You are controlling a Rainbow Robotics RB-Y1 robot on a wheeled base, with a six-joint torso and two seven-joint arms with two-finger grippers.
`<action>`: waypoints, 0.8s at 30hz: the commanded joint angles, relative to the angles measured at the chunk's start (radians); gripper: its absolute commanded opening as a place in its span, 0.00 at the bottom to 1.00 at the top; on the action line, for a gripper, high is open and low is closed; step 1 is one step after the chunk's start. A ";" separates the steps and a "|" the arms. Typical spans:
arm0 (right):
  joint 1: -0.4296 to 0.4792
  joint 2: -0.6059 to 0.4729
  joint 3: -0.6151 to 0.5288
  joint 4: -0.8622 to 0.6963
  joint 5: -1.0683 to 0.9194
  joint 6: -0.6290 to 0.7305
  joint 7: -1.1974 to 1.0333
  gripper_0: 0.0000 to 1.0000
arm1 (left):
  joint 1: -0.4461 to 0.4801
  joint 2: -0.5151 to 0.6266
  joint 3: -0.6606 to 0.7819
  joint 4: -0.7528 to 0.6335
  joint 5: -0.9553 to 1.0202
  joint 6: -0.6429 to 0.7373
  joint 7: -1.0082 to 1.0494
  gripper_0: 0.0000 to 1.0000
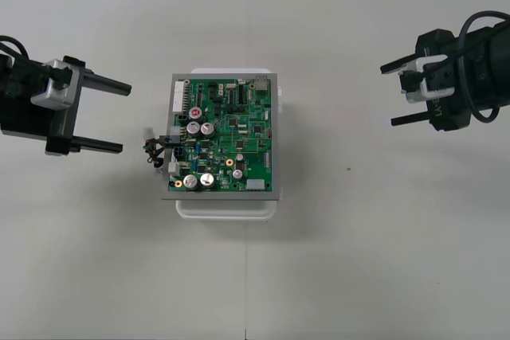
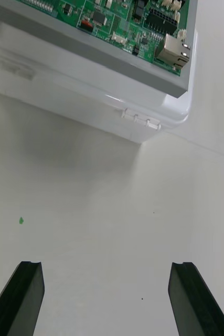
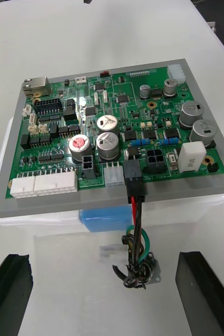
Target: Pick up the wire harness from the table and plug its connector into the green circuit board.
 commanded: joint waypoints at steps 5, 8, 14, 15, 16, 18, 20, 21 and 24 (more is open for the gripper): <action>0.069 -0.046 -0.068 -0.003 -0.023 0.001 0.082 0.69 | 0.013 -0.079 0.067 -0.061 -0.068 -0.034 0.040 0.80; 0.080 -0.046 -0.069 -0.003 -0.025 0.001 0.091 0.69 | 0.013 -0.093 0.081 -0.069 -0.088 -0.034 0.037 0.80; 0.087 -0.046 -0.077 -0.003 -0.025 0.001 0.100 0.69 | 0.013 -0.110 0.107 -0.078 -0.102 -0.034 0.043 0.80; 0.087 -0.046 -0.080 -0.003 -0.026 0.001 0.097 0.69 | 0.013 -0.110 0.107 -0.078 -0.102 -0.034 0.043 0.80; 0.087 -0.046 -0.083 -0.001 -0.029 0.001 0.094 0.69 | 0.013 -0.110 0.107 -0.078 -0.103 -0.034 0.043 0.80; 0.087 -0.046 -0.089 -0.001 -0.034 0.001 0.088 0.69 | 0.013 -0.110 0.110 -0.078 -0.109 -0.034 0.046 0.80; 0.087 -0.046 -0.089 -0.001 -0.035 0.001 0.073 0.69 | 0.013 -0.110 0.115 -0.078 -0.117 -0.034 0.054 0.80; 0.089 -0.046 -0.091 -0.001 -0.040 0.001 0.040 0.69 | 0.015 -0.110 0.116 -0.078 -0.126 -0.034 0.054 0.80; 0.089 -0.046 -0.091 -0.001 -0.058 0.001 -0.025 0.69 | 0.015 -0.110 0.119 -0.076 -0.142 -0.034 0.058 0.80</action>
